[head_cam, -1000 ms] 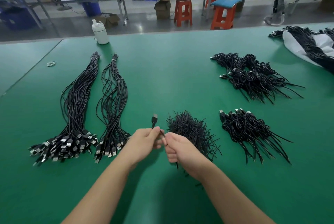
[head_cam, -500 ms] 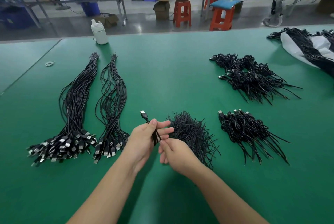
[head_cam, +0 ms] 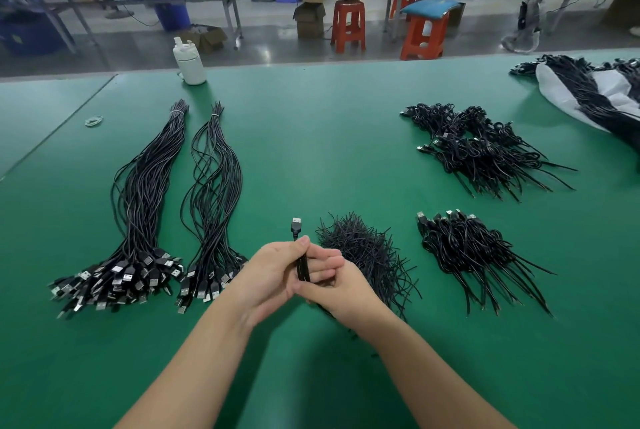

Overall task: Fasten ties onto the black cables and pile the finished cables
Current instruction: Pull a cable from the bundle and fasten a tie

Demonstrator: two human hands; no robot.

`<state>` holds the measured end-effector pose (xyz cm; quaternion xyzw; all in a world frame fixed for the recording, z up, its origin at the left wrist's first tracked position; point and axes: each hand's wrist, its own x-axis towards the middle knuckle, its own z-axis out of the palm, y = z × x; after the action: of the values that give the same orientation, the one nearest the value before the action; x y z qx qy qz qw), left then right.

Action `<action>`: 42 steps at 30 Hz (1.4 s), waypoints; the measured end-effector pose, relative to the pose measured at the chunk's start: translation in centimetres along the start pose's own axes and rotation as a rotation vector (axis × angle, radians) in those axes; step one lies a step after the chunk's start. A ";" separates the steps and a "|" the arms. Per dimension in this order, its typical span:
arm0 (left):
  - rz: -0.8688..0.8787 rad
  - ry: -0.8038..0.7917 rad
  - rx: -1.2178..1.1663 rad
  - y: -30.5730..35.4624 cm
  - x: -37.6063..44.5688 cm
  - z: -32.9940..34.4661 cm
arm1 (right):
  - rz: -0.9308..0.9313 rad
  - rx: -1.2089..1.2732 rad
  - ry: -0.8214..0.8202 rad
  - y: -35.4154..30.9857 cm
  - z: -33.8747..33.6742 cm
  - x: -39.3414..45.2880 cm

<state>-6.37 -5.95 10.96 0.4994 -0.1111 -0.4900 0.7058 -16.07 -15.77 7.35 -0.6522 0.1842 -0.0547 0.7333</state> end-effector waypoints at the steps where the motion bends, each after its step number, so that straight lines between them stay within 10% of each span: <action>1: -0.011 -0.003 0.038 0.3 -0.1 -0.1 | -0.008 -0.026 0.022 0.1 0.0 0.0; 10: 0.179 0.400 1.351 0.1 -0.6 -0.8 | -0.121 -0.788 0.112 0.1 -0.6 0.0; 30: 0.259 0.213 1.386 1.0 1.6 -1.3 | -0.075 -0.625 0.065 0.3 0.4 0.1; 36: 0.059 0.054 0.452 0.9 4.0 -3.7 | -0.021 -0.524 0.245 0.5 -1.5 0.4; 42: 0.023 0.271 1.336 -1.5 7.6 -5.2 | 0.083 -0.270 0.400 1.5 -3.2 0.6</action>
<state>-0.12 -8.98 4.68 0.8837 -0.3059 -0.2418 0.2589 -16.81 -18.71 5.48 -0.7124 0.3581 -0.1276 0.5899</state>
